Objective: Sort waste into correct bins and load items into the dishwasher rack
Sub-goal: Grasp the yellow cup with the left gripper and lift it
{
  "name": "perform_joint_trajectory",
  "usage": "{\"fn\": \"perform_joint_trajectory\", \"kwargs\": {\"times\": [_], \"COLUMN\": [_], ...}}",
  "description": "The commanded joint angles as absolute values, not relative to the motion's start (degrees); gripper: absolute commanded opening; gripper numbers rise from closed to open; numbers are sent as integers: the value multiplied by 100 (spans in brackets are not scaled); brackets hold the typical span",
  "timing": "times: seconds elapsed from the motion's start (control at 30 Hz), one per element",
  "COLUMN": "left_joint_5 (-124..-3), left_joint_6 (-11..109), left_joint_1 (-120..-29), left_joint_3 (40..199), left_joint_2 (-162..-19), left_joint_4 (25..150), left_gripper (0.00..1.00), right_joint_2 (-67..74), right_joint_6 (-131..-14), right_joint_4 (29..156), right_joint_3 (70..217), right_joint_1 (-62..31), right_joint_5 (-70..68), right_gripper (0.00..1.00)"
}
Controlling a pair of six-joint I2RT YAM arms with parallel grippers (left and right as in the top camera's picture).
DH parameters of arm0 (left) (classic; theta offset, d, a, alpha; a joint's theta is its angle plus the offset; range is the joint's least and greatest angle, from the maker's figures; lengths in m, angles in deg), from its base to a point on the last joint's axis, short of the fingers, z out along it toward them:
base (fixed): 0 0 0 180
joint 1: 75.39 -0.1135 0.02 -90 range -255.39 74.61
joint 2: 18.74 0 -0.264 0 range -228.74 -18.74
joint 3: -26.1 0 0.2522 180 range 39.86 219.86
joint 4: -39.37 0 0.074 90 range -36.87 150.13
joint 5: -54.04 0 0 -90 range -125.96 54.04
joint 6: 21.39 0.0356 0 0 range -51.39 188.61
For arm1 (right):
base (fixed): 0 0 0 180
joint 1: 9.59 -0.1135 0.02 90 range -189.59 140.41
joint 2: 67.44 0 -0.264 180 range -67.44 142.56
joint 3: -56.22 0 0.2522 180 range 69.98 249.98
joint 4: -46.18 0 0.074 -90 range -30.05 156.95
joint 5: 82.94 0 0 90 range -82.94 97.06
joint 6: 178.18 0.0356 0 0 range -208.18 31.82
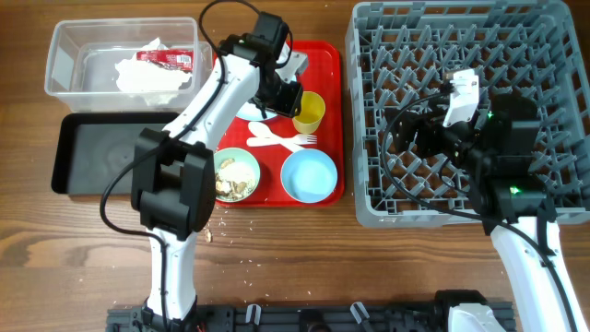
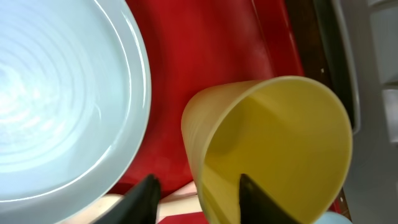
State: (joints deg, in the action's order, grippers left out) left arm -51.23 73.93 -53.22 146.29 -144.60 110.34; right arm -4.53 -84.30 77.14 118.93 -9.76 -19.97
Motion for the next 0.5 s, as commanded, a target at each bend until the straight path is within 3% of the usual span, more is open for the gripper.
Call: {"fn": "perform_joint_trajectory", "kwargs": {"times": [0.0,0.03,0.1,0.13,0.3,0.33,0.47], "left_joint_5": [-5116,-5114,-5112,-5127,-5984,-6484,-10425], "left_joint_6": [7369,7369,7225,7063,6506,6508,6514], "left_joint_1": [-5260,-5250,-5250,-5254,-5523,-5636,-6436], "left_joint_3": [14572,14524,14485,14485,14513,14533,14535], "left_joint_2": [-14515,-14513,-14513,-14513,-14351,-14298,-14141], "left_joint_4": [10916,10820,10669,10586,10278,10273,9906], "left_gripper": [33,29,8,4,4,4,4], "right_joint_2": [-400,-400,-400,-400,-400,-400,-22], "right_joint_6": [-8345,-8345,-8312,-8253,-7785,-7702,-7595], "right_joint_4": [7714,7714,7714,7714,7539,7397,6365], "right_joint_3": [12055,12055,12055,12055,12055,12055,12055], "right_joint_1": [-951,-951,-951,-951,-951,-954,-962], "right_joint_5": [-2134,-2134,-2134,-2134,-2235,-2440,-3999], "right_gripper": [100,100,100,100,100,100,100]}}
